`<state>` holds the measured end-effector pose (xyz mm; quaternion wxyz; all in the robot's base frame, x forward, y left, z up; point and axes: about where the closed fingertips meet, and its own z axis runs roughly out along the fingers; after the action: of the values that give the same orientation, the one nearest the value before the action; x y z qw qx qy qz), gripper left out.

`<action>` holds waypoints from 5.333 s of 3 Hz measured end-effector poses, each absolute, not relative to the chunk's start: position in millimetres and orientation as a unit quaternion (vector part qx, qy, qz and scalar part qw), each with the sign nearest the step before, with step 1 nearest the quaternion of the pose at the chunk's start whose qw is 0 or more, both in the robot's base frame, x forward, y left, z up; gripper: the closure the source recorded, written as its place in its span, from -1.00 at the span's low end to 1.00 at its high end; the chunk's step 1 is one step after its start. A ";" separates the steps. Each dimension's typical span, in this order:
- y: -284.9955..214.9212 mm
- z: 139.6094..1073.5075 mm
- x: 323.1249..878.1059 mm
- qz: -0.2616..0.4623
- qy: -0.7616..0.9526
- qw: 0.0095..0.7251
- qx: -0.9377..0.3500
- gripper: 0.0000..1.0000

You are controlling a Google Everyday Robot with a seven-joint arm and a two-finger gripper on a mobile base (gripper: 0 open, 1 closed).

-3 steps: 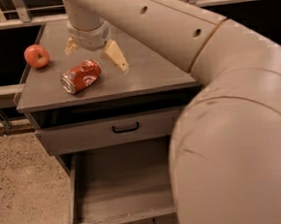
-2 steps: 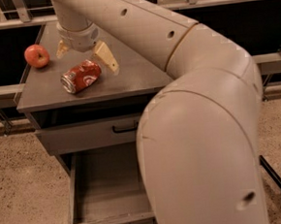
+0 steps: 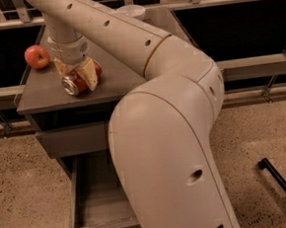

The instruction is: Place coke can into middle drawer

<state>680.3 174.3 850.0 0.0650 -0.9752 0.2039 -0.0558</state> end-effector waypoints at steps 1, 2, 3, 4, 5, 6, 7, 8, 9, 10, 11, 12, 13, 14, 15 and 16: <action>175.7 837.0 674.7 -0.031 0.213 0.074 -0.974 0.25; 175.7 840.2 674.7 -0.031 0.213 0.074 -0.974 0.72; 173.3 866.8 647.7 -0.014 0.227 0.135 -0.964 1.00; 169.9 929.1 578.5 -0.019 0.177 0.244 -0.953 1.00; 181.6 937.5 531.8 -0.004 0.120 0.297 -0.947 1.00; 174.9 923.5 543.2 -0.001 0.108 0.318 -0.942 1.00; 178.3 870.6 542.4 0.045 0.088 0.358 -0.929 1.00; 192.7 797.6 515.4 0.133 0.088 0.456 -0.876 1.00; 182.4 780.7 506.0 0.141 0.082 0.553 -0.817 1.00; 169.7 790.1 503.7 0.111 0.052 0.579 -0.806 1.00; 177.1 784.4 502.9 0.104 0.044 0.567 -0.816 1.00; 162.7 733.0 488.5 0.097 0.047 0.580 -0.807 1.00; 100.6 621.5 469.1 0.103 0.059 0.626 -0.771 1.00; 100.9 621.4 469.4 0.101 0.057 0.621 -0.775 1.00; 86.7 575.3 490.7 0.101 0.070 0.615 -0.779 1.00; 71.7 507.2 516.9 0.101 0.084 0.609 -0.782 1.00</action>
Offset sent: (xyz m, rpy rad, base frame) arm -0.0433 -0.0562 -0.0075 0.3304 0.1524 -0.0812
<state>516.9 71.7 507.2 0.6089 -0.7824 0.0836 0.1007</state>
